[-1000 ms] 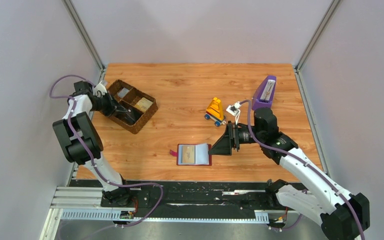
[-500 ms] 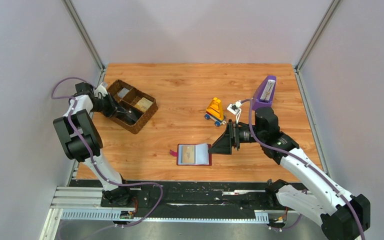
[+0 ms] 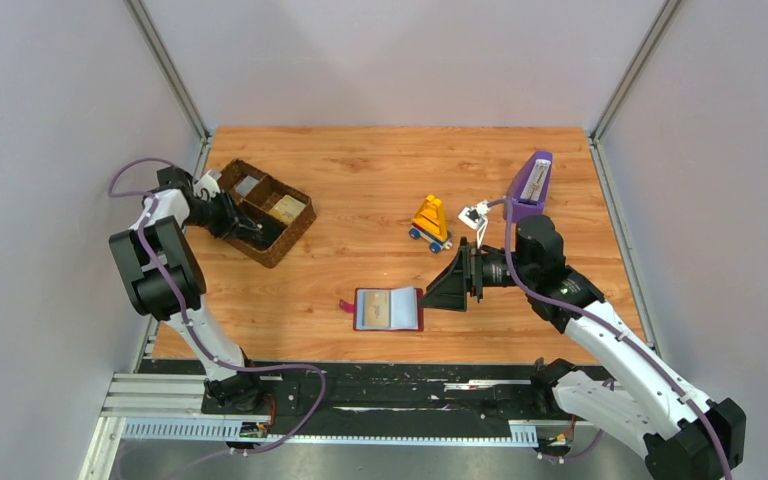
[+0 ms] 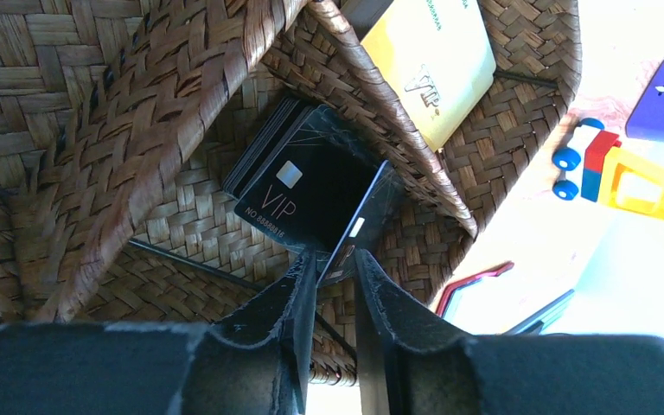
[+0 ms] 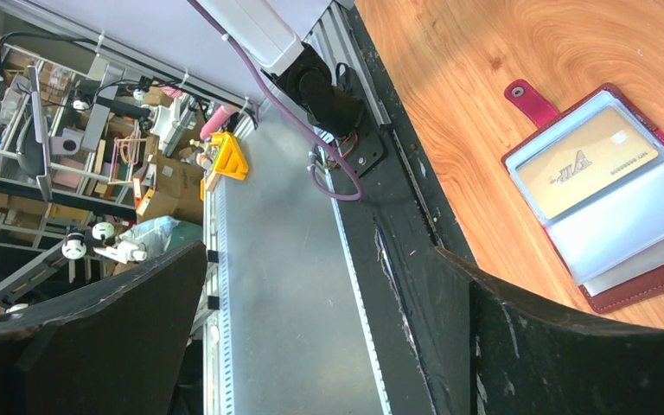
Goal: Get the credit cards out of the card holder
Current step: Place the credit card in the storage box.
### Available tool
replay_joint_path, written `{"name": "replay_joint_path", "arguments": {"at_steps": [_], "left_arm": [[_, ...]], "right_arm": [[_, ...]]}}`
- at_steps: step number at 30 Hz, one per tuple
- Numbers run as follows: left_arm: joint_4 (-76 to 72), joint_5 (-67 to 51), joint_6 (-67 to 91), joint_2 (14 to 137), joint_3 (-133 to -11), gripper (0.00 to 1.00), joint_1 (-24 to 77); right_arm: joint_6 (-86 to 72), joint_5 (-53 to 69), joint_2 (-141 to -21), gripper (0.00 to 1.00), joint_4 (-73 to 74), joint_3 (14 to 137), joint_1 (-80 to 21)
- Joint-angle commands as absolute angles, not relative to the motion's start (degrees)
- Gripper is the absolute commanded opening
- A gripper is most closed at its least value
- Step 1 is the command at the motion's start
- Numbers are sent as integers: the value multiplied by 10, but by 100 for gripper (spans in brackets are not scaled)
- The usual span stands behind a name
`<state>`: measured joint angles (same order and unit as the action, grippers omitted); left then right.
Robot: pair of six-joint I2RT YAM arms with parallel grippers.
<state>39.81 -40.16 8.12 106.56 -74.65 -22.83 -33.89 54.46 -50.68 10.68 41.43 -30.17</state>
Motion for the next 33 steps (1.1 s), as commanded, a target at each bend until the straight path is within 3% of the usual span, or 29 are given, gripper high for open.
{"name": "replay_joint_path", "arguments": {"at_steps": [1,14,24,33], "left_arm": [[412,-393,69,1060,-757,32,-223],[458,-357,59,1045,-806,45,-215],[469,-332,59,1049,-824,50,-202],[482,-301,82,992,-843,52,-169]], "right_arm": [[-332,537,-498,100,104,435,-300],[-332,526,-502,100,103,437,-300],[-335,519,-512,100,102,444,-300],[-363,402,-519,100,137,437,-300]]}}
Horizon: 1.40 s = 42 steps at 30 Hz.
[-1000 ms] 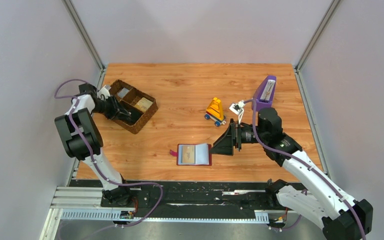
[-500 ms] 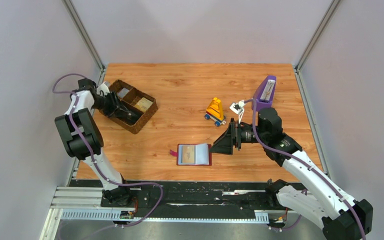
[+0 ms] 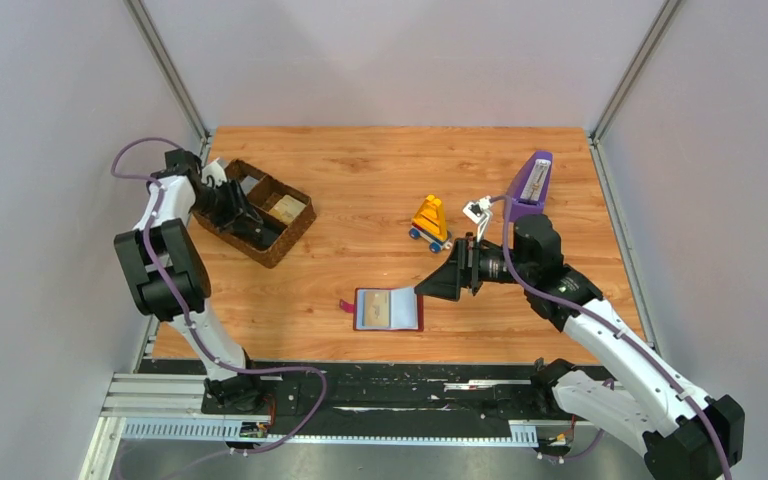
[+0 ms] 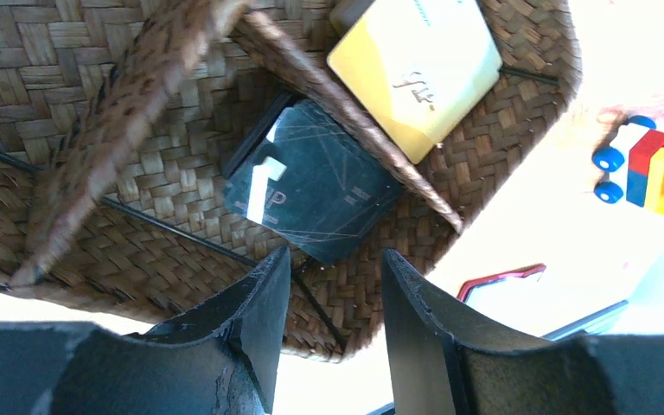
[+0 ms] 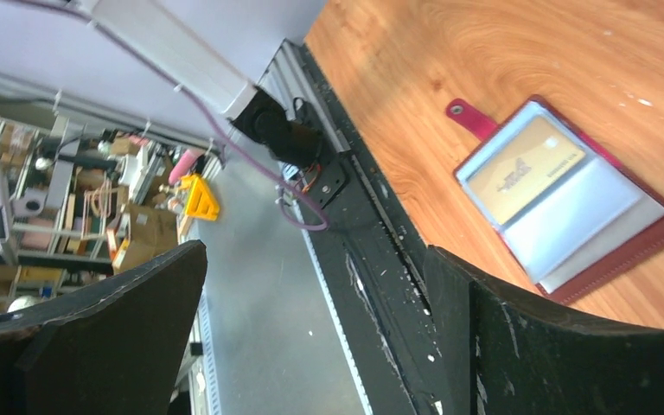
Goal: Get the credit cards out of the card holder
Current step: Place the credit card in the storage box, then remove the credit card from the card holder.
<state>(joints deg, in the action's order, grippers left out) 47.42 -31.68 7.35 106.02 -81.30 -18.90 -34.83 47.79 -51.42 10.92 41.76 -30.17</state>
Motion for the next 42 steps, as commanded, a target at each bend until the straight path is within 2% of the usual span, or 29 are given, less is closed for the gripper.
{"name": "replay_joint_path", "arguments": {"at_steps": [1,5,11,16,20,24,26,32,36,40,42], "left_arm": [[481,-297,89,983,-843,52,-160],[474,-274,112,921,-834,52,-131],[459,-259,141,823,-794,52,-68],[448,-237,159,760,-716,51,55],[431,-220,184,739,-652,51,142],[399,-211,212,724,-589,50,204],[375,-220,227,718,-556,49,218],[298,-262,256,709,-474,46,228],[232,-309,275,718,-438,42,234],[210,-313,279,739,-426,37,248],[192,-316,286,748,-417,31,251]], "right_arm": [[-365,380,-521,100,151,439,-300],[-363,320,-530,98,197,444,-300],[-376,300,-540,93,214,433,-301],[-394,297,-558,86,196,411,-300],[-406,295,-578,73,177,395,-302],[-435,289,-596,49,132,373,-315],[-450,271,-606,44,116,367,-331],[-482,223,-663,38,71,376,-389],[-487,213,-705,32,30,382,-405],[-492,220,-753,30,-3,396,-411],[-495,221,-775,29,-26,399,-412]]}}
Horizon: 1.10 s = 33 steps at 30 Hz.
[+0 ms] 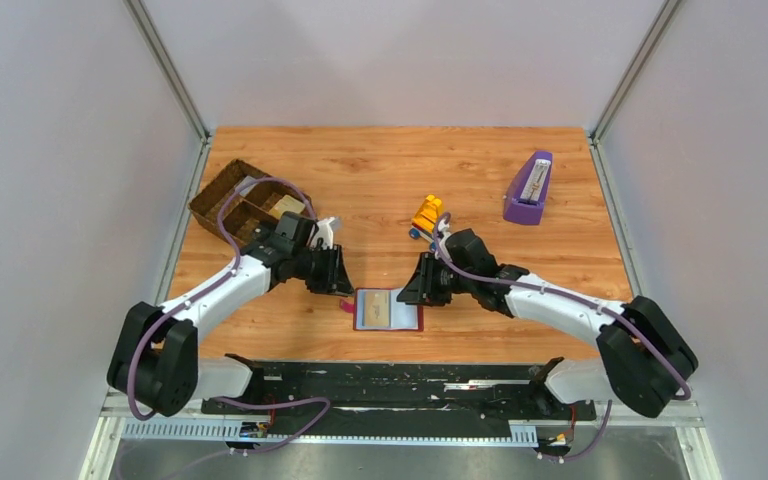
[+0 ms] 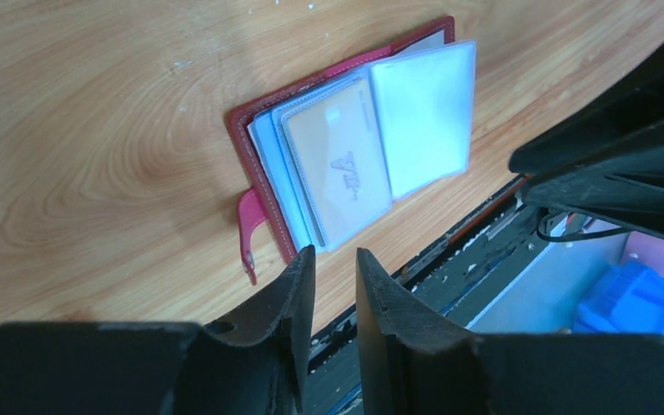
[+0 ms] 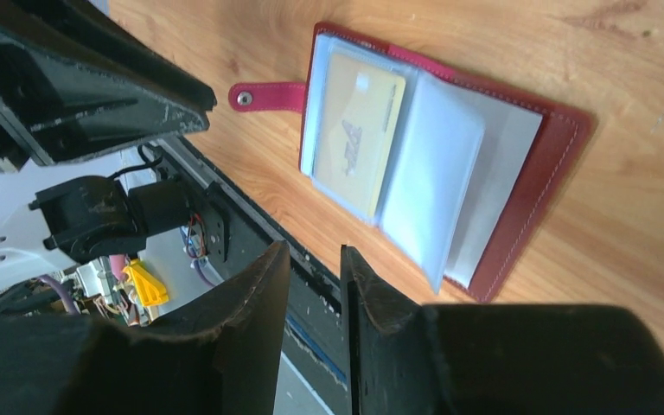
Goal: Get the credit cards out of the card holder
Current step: Remove the credit card from the card holder.
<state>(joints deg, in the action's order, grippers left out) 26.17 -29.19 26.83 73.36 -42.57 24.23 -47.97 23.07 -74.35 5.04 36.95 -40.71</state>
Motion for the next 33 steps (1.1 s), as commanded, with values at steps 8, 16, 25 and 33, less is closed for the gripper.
{"name": "replay_joint_path", "arguments": {"at_steps": [8,16,25,33], "left_arm": [[130,-316,303,798,-379,21,257],[64,-341,320,846,-355,16,265],[31,-346,328,882,-340,14,268],[-22,-385,360,877,-328,15,269]], "right_arm": [[-485,257,-873,27,-63,428,-412],[-489,251,-913,27,-78,414,-412],[-492,250,-940,33,-90,406,-419],[-476,198,-936,46,-31,439,-441]]}}
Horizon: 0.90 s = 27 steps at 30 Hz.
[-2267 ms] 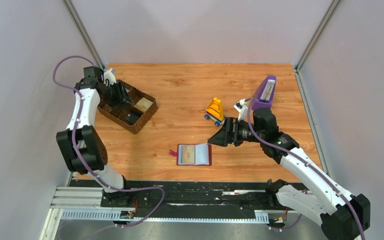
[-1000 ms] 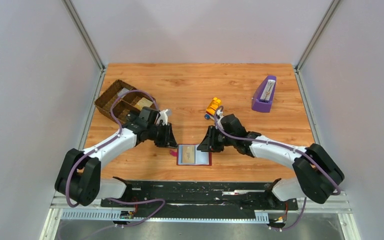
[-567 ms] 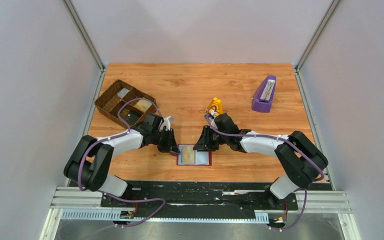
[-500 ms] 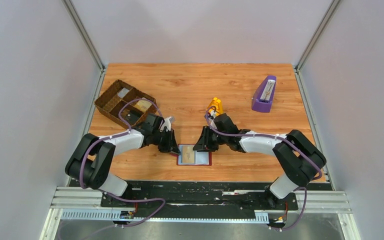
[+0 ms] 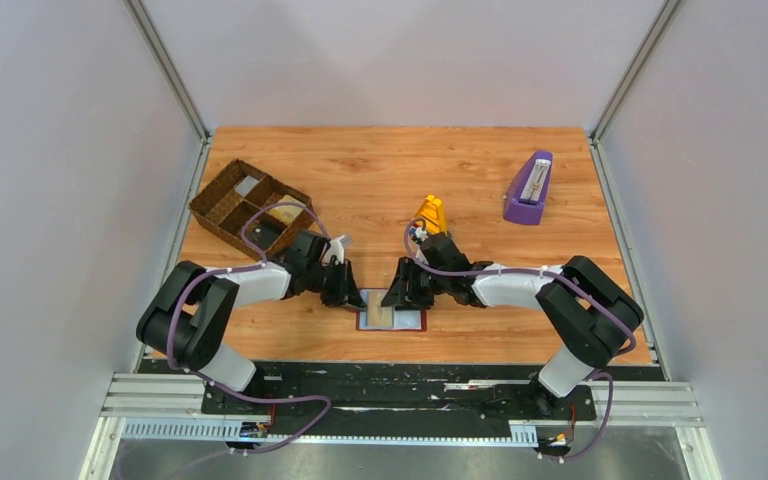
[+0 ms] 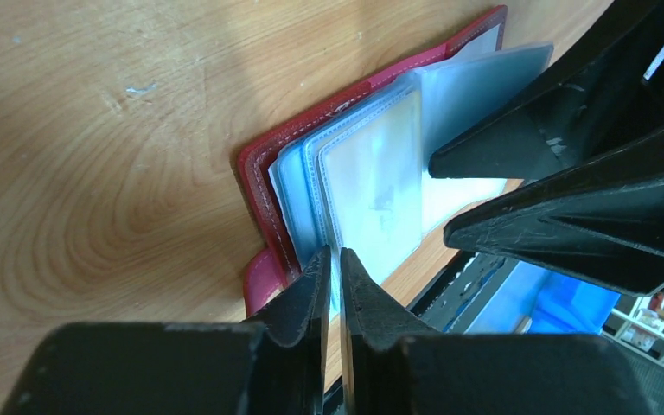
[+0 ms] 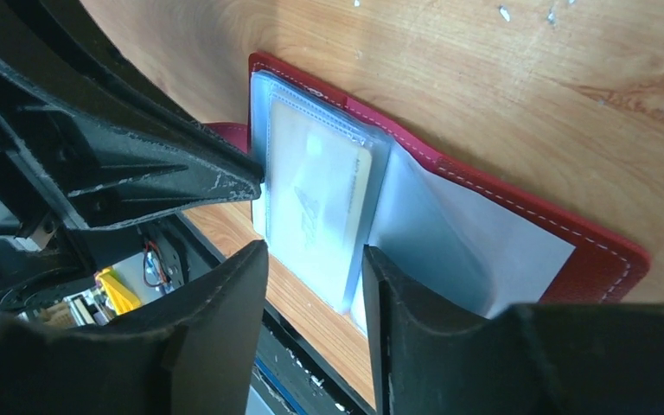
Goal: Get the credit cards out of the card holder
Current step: Remove the credit card from the card holder.
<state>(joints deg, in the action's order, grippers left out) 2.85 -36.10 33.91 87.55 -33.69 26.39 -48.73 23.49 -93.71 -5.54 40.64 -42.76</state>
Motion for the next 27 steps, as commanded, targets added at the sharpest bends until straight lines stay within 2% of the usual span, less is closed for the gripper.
{"name": "replay_joint_path", "arguments": {"at_steps": [1,6,12,17,22,27], "left_arm": [[-38,-394,365,875,-325,16,269],[-52,-381,397,845,-306,18,269],[86,-211,409,757,-317,21,268],[165,-86,421,659,-321,25,265],[196,-47,423,595,-316,27,257],[199,-56,420,579,-312,27,254]], "right_arm": [[-472,172,-932,49,-13,448,-448],[-459,79,-930,60,88,502,-490],[-478,-30,-970,68,202,574,-537],[-504,-69,-1008,72,252,623,-560],[-519,-111,-1048,76,306,667,-578],[-525,-136,-1076,76,330,685,-588]]}}
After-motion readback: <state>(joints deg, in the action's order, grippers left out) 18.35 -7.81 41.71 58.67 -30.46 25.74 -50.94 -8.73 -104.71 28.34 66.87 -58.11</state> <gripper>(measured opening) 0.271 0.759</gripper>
